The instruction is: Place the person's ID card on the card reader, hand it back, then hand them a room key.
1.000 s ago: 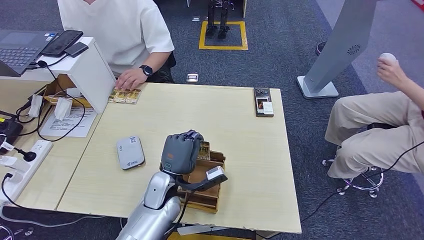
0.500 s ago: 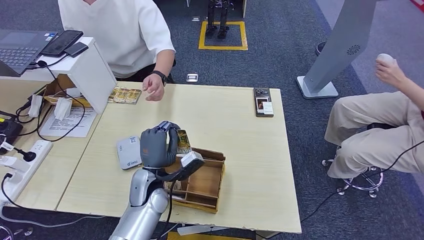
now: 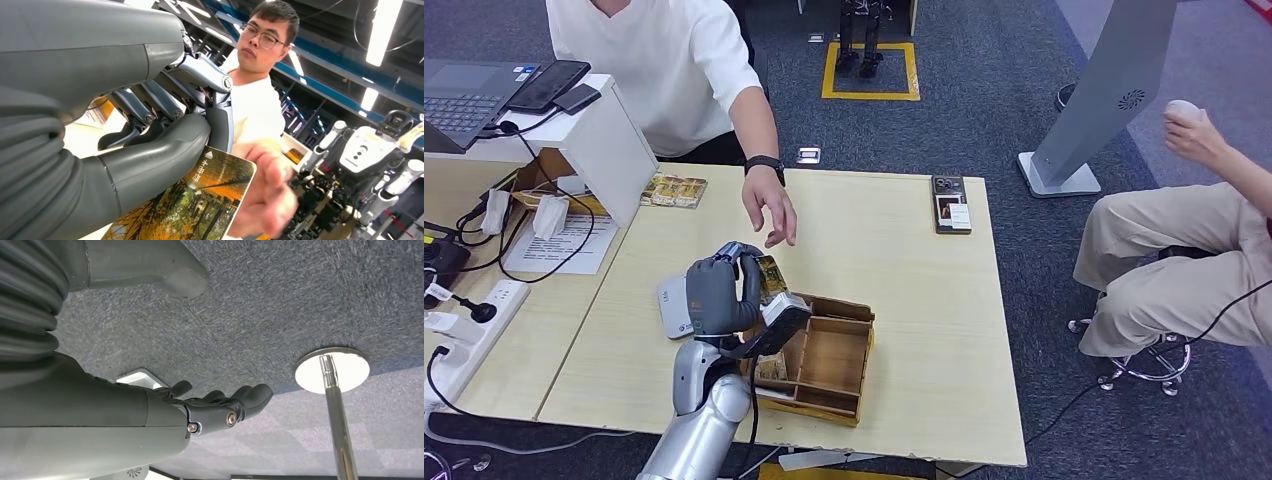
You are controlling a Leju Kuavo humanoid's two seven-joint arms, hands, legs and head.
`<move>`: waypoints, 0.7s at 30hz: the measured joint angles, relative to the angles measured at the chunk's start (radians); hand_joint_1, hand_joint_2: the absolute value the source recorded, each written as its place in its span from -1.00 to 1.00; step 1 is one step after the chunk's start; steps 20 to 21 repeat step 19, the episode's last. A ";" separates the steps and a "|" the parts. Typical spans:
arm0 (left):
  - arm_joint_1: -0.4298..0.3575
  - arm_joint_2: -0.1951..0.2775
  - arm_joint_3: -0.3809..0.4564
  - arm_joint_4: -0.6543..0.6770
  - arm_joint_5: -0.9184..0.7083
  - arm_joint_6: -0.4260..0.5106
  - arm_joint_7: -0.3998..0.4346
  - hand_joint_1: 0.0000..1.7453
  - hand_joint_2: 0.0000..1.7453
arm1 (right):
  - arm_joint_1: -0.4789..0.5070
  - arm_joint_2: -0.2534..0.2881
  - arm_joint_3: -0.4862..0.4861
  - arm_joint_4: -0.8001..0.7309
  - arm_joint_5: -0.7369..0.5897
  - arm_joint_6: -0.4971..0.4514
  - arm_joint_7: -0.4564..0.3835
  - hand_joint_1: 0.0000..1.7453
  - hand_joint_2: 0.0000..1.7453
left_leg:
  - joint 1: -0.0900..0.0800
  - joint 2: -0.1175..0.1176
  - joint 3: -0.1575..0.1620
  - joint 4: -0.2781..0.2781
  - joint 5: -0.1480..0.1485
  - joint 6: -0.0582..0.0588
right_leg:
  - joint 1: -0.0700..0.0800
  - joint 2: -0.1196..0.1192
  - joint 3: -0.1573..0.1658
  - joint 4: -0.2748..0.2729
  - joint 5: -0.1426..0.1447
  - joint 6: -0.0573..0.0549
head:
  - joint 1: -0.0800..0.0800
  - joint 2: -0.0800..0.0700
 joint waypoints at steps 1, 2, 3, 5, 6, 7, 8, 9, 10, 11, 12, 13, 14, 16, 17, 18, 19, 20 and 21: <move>0.001 0.000 0.005 0.000 0.002 0.000 0.000 1.00 1.00 | 0.000 0.000 0.000 0.000 0.001 0.000 0.000 -1.00 1.00 | 0.000 0.000 0.000 0.000 0.000 0.000 | 0.000 0.000 0.000 0.000 0.000 0.000 | 0.000 0.000; 0.001 0.000 0.012 -0.001 0.005 0.000 0.000 1.00 1.00 | 0.000 0.000 0.000 0.000 0.002 0.000 0.000 -1.00 1.00 | 0.000 0.000 0.000 0.000 0.000 0.000 | 0.000 0.000 0.000 0.000 0.000 0.000 | 0.000 0.000; 0.002 0.001 0.018 -0.001 0.008 0.000 -0.001 1.00 1.00 | 0.000 0.000 0.000 0.000 0.003 0.000 0.000 -1.00 1.00 | 0.000 0.000 0.000 0.000 0.000 0.000 | 0.000 0.000 0.000 0.000 0.000 0.000 | 0.000 0.000; 0.001 0.002 0.032 -0.001 0.011 0.000 -0.001 1.00 1.00 | 0.000 0.000 0.000 0.000 0.006 0.000 -0.001 -1.00 1.00 | 0.000 0.000 0.000 0.000 0.000 0.000 | 0.000 0.000 0.000 0.000 0.000 0.000 | 0.000 0.000; 0.000 0.002 0.040 0.000 0.012 0.000 -0.001 1.00 1.00 | 0.000 0.000 0.000 0.000 0.007 0.000 -0.001 -1.00 1.00 | 0.000 0.000 0.000 0.000 0.000 0.000 | 0.000 0.000 0.000 0.000 0.000 0.000 | 0.000 0.000; -0.001 0.002 0.050 0.000 0.012 0.000 -0.002 1.00 1.00 | 0.000 0.000 0.000 0.000 0.008 0.000 -0.002 -1.00 1.00 | 0.000 0.000 0.000 0.000 0.000 0.000 | 0.000 0.000 0.000 0.000 0.000 0.000 | 0.000 0.000; -0.004 0.002 0.060 0.000 0.012 0.000 -0.004 1.00 1.00 | 0.000 0.000 0.000 0.000 0.008 0.000 -0.002 -1.00 1.00 | 0.000 0.000 0.000 0.000 0.000 0.000 | 0.000 0.000 0.000 0.000 0.000 0.000 | 0.000 0.000; -0.008 0.001 0.072 0.001 0.013 0.000 -0.006 1.00 1.00 | 0.000 0.000 0.000 0.000 0.009 0.000 -0.002 -1.00 1.00 | 0.000 0.000 0.000 0.000 0.000 0.000 | 0.000 0.000 0.000 0.000 0.000 0.000 | 0.000 0.000; -0.013 0.000 0.083 0.001 0.014 0.000 -0.010 1.00 1.00 | 0.000 0.000 0.000 0.000 0.010 0.000 -0.002 -1.00 1.00 | 0.000 0.000 0.000 0.000 0.000 0.000 | 0.000 0.000 0.000 0.000 0.000 0.000 | 0.000 0.000; -0.018 -0.001 0.094 0.002 0.015 0.000 -0.013 1.00 1.00 | 0.000 0.000 0.000 0.000 0.010 0.000 -0.002 -1.00 1.00 | 0.000 0.000 0.000 0.000 0.000 0.000 | 0.000 0.000 0.000 0.000 0.000 0.000 | 0.000 0.000; -0.023 -0.002 0.106 0.003 0.016 0.000 -0.015 1.00 1.00 | 0.000 0.000 0.000 0.000 0.011 0.000 -0.002 -1.00 1.00 | 0.000 0.000 0.000 0.000 0.000 0.000 | 0.000 0.000 0.000 0.000 0.000 0.000 | 0.000 0.000; -0.028 -0.003 0.117 0.003 0.017 0.000 -0.017 1.00 1.00 | 0.000 0.000 0.000 0.000 0.012 0.000 -0.002 -1.00 1.00 | 0.000 0.000 0.000 0.000 0.000 0.000 | 0.000 0.000 0.000 0.000 0.000 0.000 | 0.000 0.000; -0.033 -0.004 0.128 0.004 0.019 0.000 -0.018 1.00 1.00 | 0.000 0.000 0.000 0.000 0.013 0.000 -0.002 -1.00 1.00 | 0.000 0.000 0.000 0.000 0.000 0.000 | 0.000 0.000 0.000 0.000 0.000 0.000 | 0.000 0.000; -0.042 -0.008 0.150 0.006 0.024 0.000 -0.019 1.00 1.00 | 0.000 0.000 0.000 0.000 0.016 0.000 -0.003 -1.00 1.00 | 0.000 0.000 0.000 0.000 0.000 0.000 | 0.000 0.000 0.000 0.000 0.000 0.000 | 0.000 0.000; -0.047 -0.010 0.160 0.008 0.026 0.000 -0.020 1.00 1.00 | 0.000 0.000 0.000 0.000 0.017 0.000 -0.003 -1.00 1.00 | 0.000 0.000 0.000 0.000 0.000 0.000 | 0.000 0.000 0.000 0.000 0.000 0.000 | 0.000 0.000; -0.051 -0.011 0.170 0.010 0.027 0.000 -0.020 1.00 1.00 | 0.000 0.000 0.000 0.000 0.018 0.000 -0.003 -1.00 1.00 | 0.000 0.000 0.000 0.000 0.000 0.000 | 0.000 0.000 0.000 0.000 0.000 0.000 | 0.000 0.000; -0.053 -0.012 0.174 0.011 0.027 0.000 -0.021 1.00 1.00 | 0.000 0.000 0.000 0.000 0.019 0.000 -0.003 -1.00 1.00 | 0.000 0.000 0.000 0.000 0.000 0.000 | 0.000 0.000 0.000 0.000 0.000 0.000 | 0.000 0.000; -0.053 -0.012 0.174 0.011 0.027 0.000 -0.021 1.00 1.00 | 0.000 0.000 0.000 0.000 0.019 0.000 -0.003 -1.00 1.00 | 0.000 0.000 0.000 0.000 0.000 0.000 | 0.000 0.000 0.000 0.000 0.000 0.000 | 0.000 0.000; -0.053 -0.012 0.174 0.011 0.027 0.000 -0.021 1.00 1.00 | 0.000 0.000 0.000 0.000 0.019 0.000 -0.003 -1.00 1.00 | 0.000 0.000 0.000 0.000 0.000 0.000 | 0.000 0.000 0.000 0.000 0.000 0.000 | 0.000 0.000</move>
